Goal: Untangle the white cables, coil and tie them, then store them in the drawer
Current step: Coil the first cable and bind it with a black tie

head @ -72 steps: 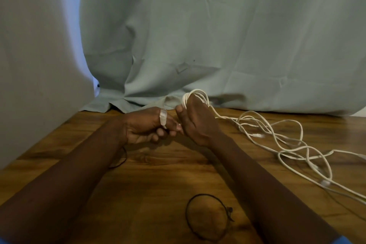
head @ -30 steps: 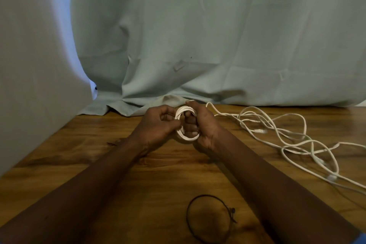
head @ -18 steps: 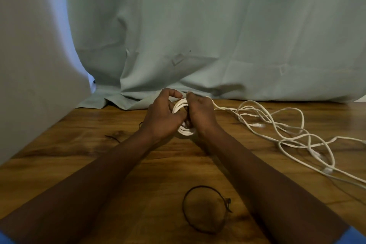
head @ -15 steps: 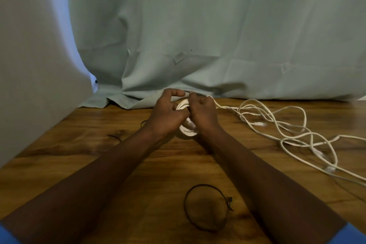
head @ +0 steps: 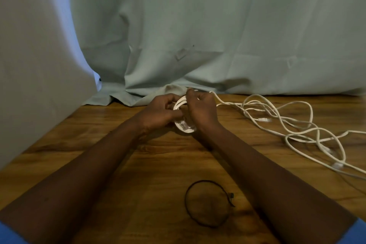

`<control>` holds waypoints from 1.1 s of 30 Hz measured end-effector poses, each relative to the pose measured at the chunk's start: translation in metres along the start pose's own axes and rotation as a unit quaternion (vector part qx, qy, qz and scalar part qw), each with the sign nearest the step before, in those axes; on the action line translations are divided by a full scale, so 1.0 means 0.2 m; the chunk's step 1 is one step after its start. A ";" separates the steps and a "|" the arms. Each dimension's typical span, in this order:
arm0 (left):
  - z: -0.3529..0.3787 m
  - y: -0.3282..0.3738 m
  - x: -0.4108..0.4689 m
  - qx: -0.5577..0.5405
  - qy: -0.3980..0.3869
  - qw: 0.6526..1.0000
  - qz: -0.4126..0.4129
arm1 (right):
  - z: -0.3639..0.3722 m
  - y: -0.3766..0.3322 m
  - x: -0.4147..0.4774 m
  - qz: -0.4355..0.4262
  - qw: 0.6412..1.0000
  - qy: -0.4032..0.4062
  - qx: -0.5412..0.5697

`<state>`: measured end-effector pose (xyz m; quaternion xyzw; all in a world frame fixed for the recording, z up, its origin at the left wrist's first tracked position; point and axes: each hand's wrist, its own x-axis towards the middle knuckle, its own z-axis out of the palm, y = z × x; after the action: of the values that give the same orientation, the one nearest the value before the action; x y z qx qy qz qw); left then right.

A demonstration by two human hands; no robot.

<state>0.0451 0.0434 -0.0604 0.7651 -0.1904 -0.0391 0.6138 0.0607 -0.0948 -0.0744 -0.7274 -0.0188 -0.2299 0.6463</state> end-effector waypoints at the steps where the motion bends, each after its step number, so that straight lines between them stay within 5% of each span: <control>1: -0.01 0.00 0.00 -0.034 -0.015 0.999 -0.008 | 0.00 -0.01 0.00 -0.005 1.000 0.006 -0.003; 4: -0.10 -0.01 -0.01 0.000 0.057 0.998 0.036 | 0.00 -0.02 0.00 0.045 0.998 0.006 0.050; 7: -0.25 -0.05 0.00 0.306 0.179 0.928 0.117 | 0.01 -0.01 0.01 0.094 0.993 -0.025 0.062; 11: -0.30 -0.07 0.01 0.505 0.083 0.858 0.046 | -0.01 -0.04 0.01 0.141 0.987 -0.076 0.020; 20: -0.31 -0.06 -0.02 0.500 0.008 0.866 0.002 | -0.05 -0.04 0.03 0.205 0.973 -0.100 0.038; 25: -0.27 -0.05 0.00 0.272 0.070 0.954 0.107 | -0.03 -0.05 0.03 0.197 0.968 -0.119 0.102; 33: -0.20 -0.05 0.01 0.100 0.059 0.984 0.138 | -0.03 -0.04 0.05 0.206 0.953 -0.147 0.166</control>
<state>0.0601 0.0816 -0.0595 0.7903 -0.2604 0.1107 0.5436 0.0648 -0.1023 -0.0623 -0.6240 -0.0010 0.0241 0.7811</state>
